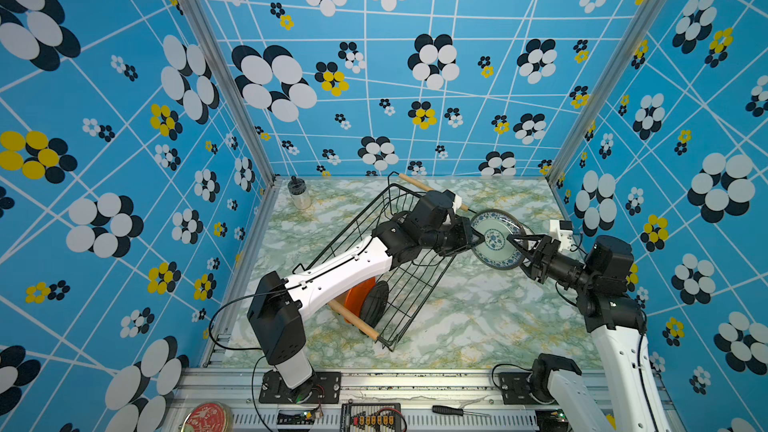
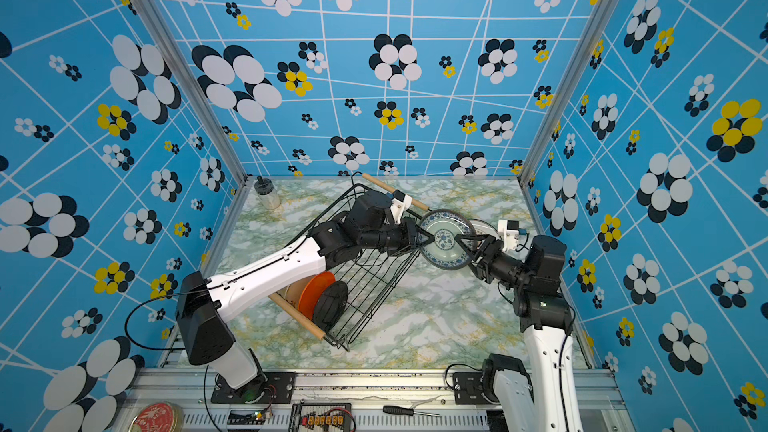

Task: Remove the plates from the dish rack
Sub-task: 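Grasp the blue plate's rim with the right gripper while the left holds it, then carry the blue plate toward the table with the right gripper while the left withdraws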

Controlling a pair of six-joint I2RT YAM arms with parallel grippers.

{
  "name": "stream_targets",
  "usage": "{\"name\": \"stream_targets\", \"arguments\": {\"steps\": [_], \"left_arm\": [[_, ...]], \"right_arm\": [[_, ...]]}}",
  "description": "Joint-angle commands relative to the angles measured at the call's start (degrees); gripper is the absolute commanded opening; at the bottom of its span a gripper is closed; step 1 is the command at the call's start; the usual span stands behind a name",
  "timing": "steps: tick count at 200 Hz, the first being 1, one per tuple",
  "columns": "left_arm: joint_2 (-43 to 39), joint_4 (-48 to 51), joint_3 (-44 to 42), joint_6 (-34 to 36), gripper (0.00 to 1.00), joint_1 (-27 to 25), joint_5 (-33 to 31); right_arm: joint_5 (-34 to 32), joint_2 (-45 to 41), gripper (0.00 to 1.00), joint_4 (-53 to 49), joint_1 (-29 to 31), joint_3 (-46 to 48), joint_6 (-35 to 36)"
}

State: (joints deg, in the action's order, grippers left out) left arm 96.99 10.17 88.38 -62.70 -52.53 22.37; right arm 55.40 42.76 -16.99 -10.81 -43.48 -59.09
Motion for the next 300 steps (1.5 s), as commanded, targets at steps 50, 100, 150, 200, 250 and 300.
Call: {"name": "stream_targets", "arguments": {"steps": [50, 100, 150, 200, 250, 300], "left_arm": [[2.94, -3.48, 3.52, -0.76, 0.06, -1.33, 3.18], [3.31, -1.71, 4.66, 0.91, 0.27, -1.37, 3.25], [1.17, 8.33, 6.42, 7.09, 0.50, -0.77, -0.82], [-3.65, 25.99, 6.51, 15.20, 0.56, 1.53, -9.12], [-9.88, 41.06, 4.19, 21.61, 0.58, 5.06, -20.14], [-15.29, 48.70, 0.09, 25.22, 0.58, 8.43, -27.06]], "right_arm": [[1.32, 1.92, 0.22, 5.05, 0.98, -0.18, -0.89], [1.47, 3.60, 0.02, 4.16, 1.05, -1.33, 0.39], [0.03, 9.25, 0.00, -6.21, 0.97, -7.53, 10.36], [-5.57, 15.54, 0.00, -19.76, 0.11, -16.81, 22.65], [-21.65, 18.71, 0.00, -35.29, -0.96, -23.51, 35.44], [-27.86, 18.76, 0.00, -38.45, -1.32, -20.26, 38.53]]}}
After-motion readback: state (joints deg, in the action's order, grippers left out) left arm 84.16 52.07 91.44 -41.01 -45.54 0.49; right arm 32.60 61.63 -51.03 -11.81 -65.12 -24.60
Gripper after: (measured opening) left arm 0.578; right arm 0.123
